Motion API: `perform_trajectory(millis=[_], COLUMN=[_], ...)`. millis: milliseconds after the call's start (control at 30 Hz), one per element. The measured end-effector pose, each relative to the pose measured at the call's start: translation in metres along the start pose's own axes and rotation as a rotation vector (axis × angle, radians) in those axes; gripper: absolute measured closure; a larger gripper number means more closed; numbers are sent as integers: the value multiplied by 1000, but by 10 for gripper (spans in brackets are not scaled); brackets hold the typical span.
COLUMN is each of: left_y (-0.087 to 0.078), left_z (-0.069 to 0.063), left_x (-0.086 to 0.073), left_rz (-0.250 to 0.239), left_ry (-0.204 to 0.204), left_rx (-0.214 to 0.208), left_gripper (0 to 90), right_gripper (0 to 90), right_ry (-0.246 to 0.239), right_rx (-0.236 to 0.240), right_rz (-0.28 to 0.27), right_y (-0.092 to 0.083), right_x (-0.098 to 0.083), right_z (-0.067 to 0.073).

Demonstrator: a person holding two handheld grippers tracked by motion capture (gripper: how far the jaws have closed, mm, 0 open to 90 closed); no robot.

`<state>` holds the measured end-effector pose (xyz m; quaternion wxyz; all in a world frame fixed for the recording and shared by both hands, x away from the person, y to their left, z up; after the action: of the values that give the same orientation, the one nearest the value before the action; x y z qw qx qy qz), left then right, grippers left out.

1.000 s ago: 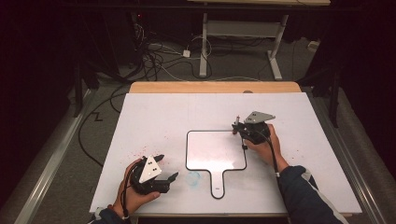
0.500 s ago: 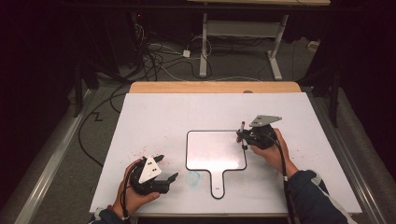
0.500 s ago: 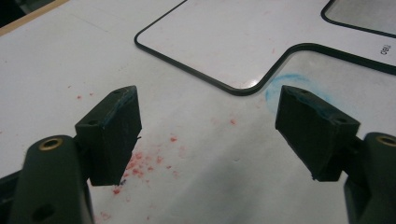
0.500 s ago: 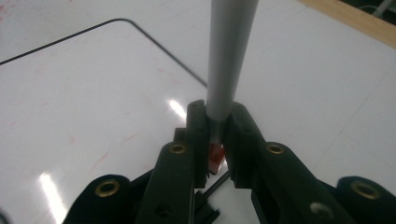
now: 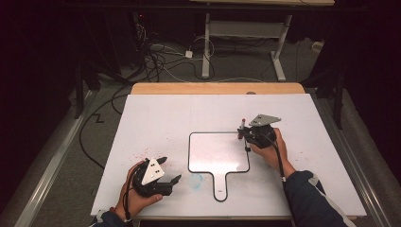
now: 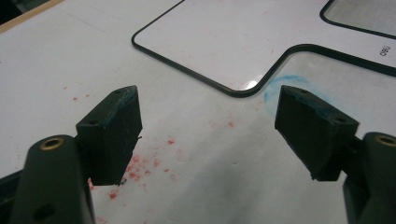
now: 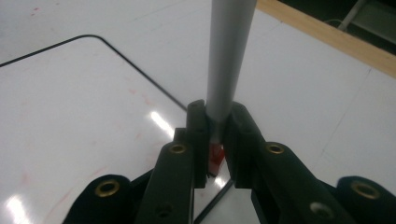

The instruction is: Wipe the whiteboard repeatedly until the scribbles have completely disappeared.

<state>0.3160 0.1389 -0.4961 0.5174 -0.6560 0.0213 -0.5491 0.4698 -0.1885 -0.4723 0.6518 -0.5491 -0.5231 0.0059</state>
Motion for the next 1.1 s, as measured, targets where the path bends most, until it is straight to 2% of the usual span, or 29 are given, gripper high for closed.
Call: perform_trajectory(millis=[133, 200, 267, 333, 400, 467, 567, 633, 700, 900, 933, 967, 1000, 1067, 1100], left_y=[0, 0, -1, -1, -1, -1, 0, 0, 0, 0, 0, 0, 0, 0, 0], left_z=[0, 0, 0, 0, 0, -1, -1, -1, -1, -1, -1, -1, -1, -1, -1], left_x=[0, 0, 0, 0, 0, 0, 0, 0, 0, 0, 0, 0, 0, 0, 0], left_rz=[-3, -3, -5, -4, -3, -4, -2, -1, 0, 0, 0, 1, 1, 1, 0], left_ry=[-5, -5, -3, -4, -3, -5, -3, -3, -3, -2, -2, -3, -3, -1, -1], left_rx=[-3, -4, -6, -6, -5, -6, -7, -7, -9, -12, -13, -12, -13, -13, -13], left_gripper=[219, 219, 219, 219, 219, 219, 219, 219, 219, 219, 219, 219, 219, 219, 219], right_gripper=[815, 815, 815, 815, 815, 815, 815, 815, 815, 814, 814, 814, 814, 814, 814], right_ry=[27, 18, 21, -4, -27, -19, -18, 9, 8, 19, 18, 12, 6, -9, 6], right_rx=[6, 10, 49, 72, 60, 41, -56, -72, -75, 77, 77, 70, 36, -61, -63], right_rz=[-17, -17, -17, -8, 8, 24, 56, 65, 66, 37, 38, 42, 51, 66, 61], right_y=[11, 14, 15, 15, 14, 12, 11, 10, 10, 7, 6, 6, 5, 5, 6], right_x=[10, 14, 17, 19, 20, 19, 17, 16, 16, 15, 14, 14, 13, 13, 12], right_z=[4, 10, 17, 25, 28, 23, 11, 7, 7, 23, 23, 22, 20, 12, 9])
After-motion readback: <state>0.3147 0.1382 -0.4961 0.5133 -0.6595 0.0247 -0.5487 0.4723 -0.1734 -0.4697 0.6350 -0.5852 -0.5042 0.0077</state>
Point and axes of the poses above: each handheld gripper's, and its own axes: y roughly forward along the jaws, x roughly out of its top, z roughly to its left, the point moved 4 cm from there along y, roughly forward along the jaws, and after that the axes turned 11 degrees about z, right-handed, at the moved point
